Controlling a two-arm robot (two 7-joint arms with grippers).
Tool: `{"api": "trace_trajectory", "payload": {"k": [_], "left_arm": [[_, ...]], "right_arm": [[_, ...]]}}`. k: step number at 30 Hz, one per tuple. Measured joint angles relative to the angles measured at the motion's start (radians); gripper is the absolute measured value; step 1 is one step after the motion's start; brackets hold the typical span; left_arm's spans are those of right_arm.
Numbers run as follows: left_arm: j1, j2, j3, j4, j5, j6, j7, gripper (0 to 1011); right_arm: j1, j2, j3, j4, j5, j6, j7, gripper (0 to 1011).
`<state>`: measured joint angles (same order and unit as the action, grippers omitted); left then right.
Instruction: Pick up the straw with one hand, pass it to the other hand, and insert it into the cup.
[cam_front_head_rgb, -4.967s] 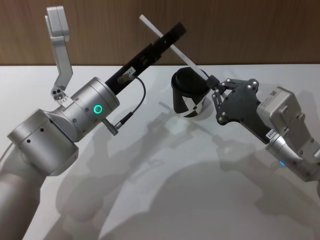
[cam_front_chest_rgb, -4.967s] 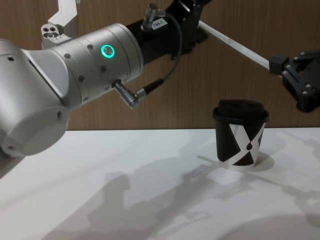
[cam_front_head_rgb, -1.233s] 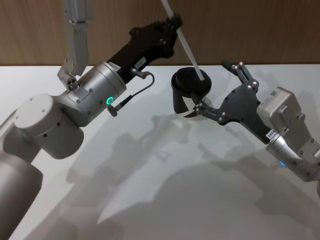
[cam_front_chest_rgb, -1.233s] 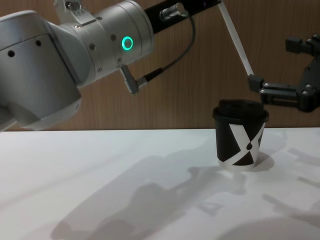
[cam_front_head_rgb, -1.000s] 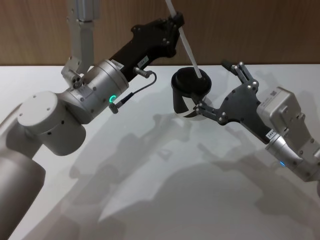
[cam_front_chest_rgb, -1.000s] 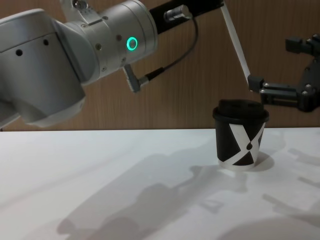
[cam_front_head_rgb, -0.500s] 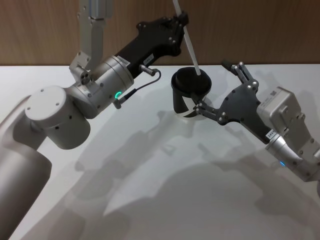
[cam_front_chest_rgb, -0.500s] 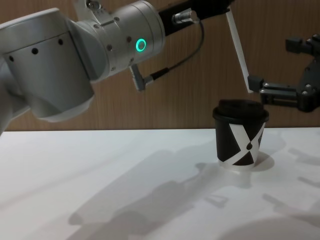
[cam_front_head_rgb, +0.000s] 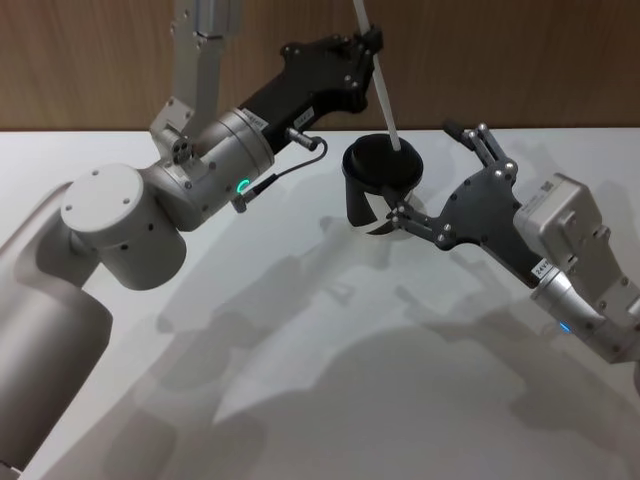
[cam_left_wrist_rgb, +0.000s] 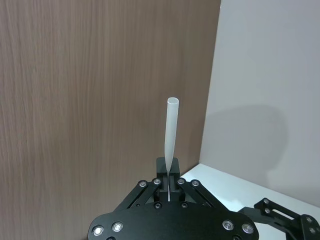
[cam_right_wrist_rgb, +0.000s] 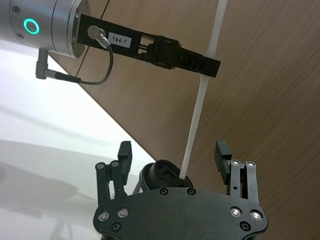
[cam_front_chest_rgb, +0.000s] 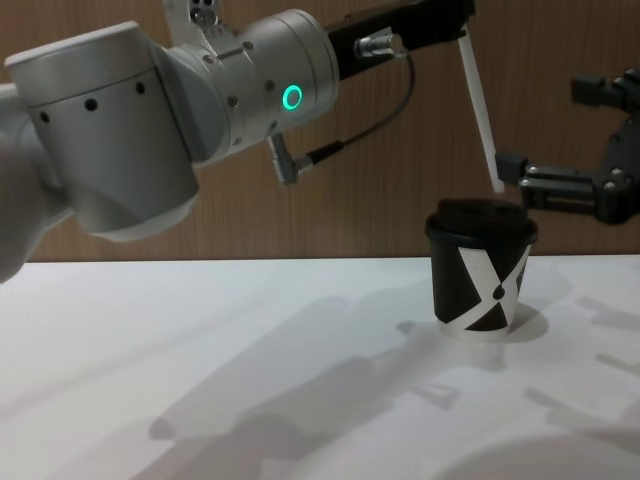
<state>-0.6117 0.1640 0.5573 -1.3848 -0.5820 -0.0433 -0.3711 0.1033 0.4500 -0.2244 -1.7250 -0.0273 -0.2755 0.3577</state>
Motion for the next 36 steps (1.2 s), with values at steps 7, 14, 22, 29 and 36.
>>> {"api": "trace_trajectory", "payload": {"k": [7, 14, 22, 29, 36], "left_arm": [[-0.012, -0.012, 0.002, 0.028, 0.016, -0.009, -0.006, 18], [-0.021, -0.022, 0.001, 0.050, 0.023, -0.012, -0.015, 19], [-0.030, -0.033, -0.002, 0.071, 0.023, -0.012, -0.034, 19], [-0.034, -0.040, -0.004, 0.085, 0.024, -0.012, -0.047, 19], [-0.036, -0.042, 0.000, 0.095, 0.051, -0.026, -0.049, 18]], "right_arm": [[0.000, 0.000, 0.000, 0.000, 0.000, 0.000, 0.000, 1001], [0.000, 0.000, 0.000, 0.000, 0.000, 0.000, 0.000, 1001], [0.000, 0.000, 0.000, 0.000, 0.000, 0.000, 0.000, 1001], [0.000, 0.000, 0.000, 0.000, 0.000, 0.000, 0.000, 1001], [0.000, 0.000, 0.000, 0.000, 0.000, 0.000, 0.000, 1001]]}}
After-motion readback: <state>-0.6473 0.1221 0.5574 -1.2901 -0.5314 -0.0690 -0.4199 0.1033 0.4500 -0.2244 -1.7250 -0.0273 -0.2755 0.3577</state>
